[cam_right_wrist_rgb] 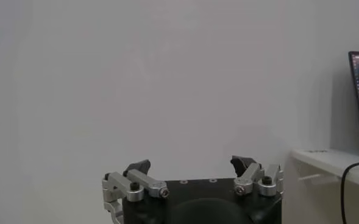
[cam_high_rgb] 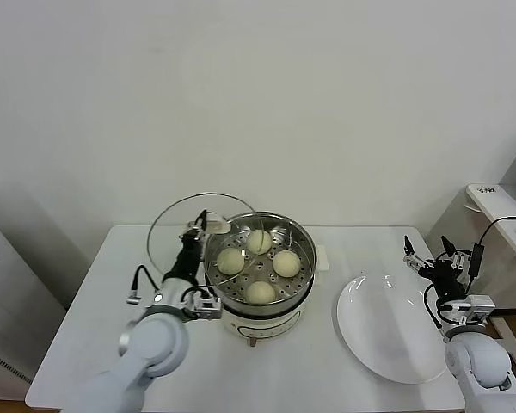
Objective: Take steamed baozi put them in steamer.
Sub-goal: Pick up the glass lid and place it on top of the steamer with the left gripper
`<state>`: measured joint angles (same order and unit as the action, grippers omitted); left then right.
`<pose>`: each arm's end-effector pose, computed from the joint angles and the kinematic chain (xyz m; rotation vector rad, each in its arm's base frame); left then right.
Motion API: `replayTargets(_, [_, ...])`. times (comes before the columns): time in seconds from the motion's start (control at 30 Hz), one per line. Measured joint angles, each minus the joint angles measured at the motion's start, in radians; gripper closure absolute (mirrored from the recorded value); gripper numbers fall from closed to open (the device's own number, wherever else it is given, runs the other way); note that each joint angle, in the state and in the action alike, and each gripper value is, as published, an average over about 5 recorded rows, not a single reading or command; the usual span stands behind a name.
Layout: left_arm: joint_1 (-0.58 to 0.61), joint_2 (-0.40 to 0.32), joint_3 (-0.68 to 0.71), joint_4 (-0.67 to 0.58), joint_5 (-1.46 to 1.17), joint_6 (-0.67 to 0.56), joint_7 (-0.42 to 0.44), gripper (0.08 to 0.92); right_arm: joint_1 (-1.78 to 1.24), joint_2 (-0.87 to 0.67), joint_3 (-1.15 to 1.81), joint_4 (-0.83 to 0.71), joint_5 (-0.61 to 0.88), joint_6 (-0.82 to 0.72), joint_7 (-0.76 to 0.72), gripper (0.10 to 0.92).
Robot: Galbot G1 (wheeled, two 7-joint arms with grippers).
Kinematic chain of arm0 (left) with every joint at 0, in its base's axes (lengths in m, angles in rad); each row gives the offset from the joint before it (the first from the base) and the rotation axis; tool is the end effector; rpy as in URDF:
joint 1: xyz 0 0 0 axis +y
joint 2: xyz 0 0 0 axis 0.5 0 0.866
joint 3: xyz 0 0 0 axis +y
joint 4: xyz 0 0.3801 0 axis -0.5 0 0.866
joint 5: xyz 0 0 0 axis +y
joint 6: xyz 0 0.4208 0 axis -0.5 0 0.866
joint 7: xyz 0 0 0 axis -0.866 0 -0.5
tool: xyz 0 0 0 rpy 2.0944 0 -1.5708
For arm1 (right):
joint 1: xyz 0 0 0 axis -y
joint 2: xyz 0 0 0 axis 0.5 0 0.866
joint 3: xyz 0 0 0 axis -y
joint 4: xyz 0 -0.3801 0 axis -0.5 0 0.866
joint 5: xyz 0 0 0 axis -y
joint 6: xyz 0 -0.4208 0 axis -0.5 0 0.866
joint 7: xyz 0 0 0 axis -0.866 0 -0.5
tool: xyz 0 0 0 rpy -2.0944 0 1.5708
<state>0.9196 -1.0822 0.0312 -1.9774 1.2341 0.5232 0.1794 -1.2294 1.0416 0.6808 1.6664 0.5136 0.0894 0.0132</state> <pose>0.3620 -0.0795 -0.2401 0.0460 2.0894 2.1237 0.3597 -0.2282 -0.3310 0.1504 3.0690 -0.0528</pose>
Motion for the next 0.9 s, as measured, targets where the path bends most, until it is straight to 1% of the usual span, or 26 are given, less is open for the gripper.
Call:
replayTargets(0.33, [-0.051, -0.073, 0.093, 0.061, 0.039, 0.038, 0.015, 0.894, -0.002, 0.003, 0.0, -0.001, 0.0, -0.002, 0.0, 0.203])
replayTargets(0.9, [-0.063, -0.185, 0.156, 0.118, 0.114, 0.069, 0.039, 0.894, -0.003, 0.013, 0.007, -0.005, -0.003, 0.001, 0.001, 0.203])
